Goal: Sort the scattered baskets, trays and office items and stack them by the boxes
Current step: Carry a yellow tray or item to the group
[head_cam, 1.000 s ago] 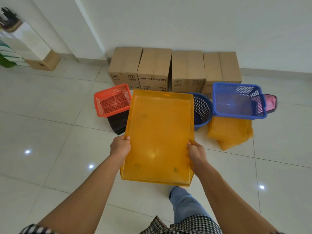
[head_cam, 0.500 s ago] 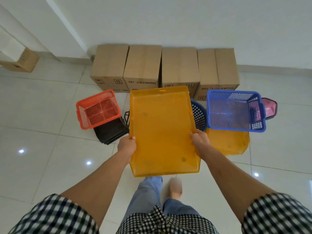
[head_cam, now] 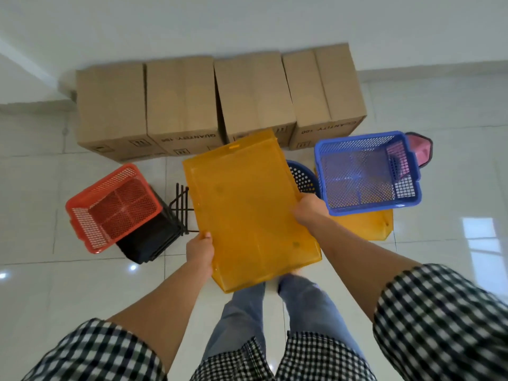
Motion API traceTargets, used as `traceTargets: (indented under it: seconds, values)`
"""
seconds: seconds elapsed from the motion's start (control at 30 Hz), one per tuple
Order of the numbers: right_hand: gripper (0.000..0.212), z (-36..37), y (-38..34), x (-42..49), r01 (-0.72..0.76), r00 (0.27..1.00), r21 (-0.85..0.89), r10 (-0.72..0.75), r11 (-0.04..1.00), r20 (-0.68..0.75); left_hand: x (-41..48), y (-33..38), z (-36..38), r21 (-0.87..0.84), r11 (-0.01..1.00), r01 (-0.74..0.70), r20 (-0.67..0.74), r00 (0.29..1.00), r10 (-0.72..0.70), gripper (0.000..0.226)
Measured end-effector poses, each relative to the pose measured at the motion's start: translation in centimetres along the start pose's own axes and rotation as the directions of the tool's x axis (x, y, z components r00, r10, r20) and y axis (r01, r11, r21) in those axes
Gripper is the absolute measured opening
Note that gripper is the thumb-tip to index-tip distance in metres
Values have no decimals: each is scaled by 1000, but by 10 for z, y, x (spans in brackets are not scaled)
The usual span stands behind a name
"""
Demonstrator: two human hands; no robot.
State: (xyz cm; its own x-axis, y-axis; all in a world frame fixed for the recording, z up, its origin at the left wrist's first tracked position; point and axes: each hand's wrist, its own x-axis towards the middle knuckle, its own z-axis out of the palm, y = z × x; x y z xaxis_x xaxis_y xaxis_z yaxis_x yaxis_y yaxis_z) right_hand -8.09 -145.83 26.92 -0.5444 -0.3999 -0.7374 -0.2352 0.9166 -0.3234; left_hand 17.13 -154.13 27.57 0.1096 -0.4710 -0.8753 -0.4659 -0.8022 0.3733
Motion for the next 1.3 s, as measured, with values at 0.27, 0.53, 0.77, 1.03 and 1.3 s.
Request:
traceTargets:
  seconds: [0.27,0.53,0.77,1.03,1.3]
  values:
    - [44,2,-9,79,-40,999,-194,46,980,27,57,-3,74,-128,986,108,-113,986,-122,18]
    - [67,22,-7,147,-2,1000,-226,2,974,0,112,-21,139,-249,959,139,-137,975,-177,20]
    - [79,46,-1,157,-50,995,-313,21,948,-95,127,-12,144,108,982,158,-166,976,-138,32]
    - [94,45,13,152,-81,990,-341,35,936,-138,126,-22,146,246,964,103,-163,985,-63,13]
    - [98,37,22,145,-20,989,-360,-35,933,-145,119,-36,156,188,980,60,-183,983,-25,24]
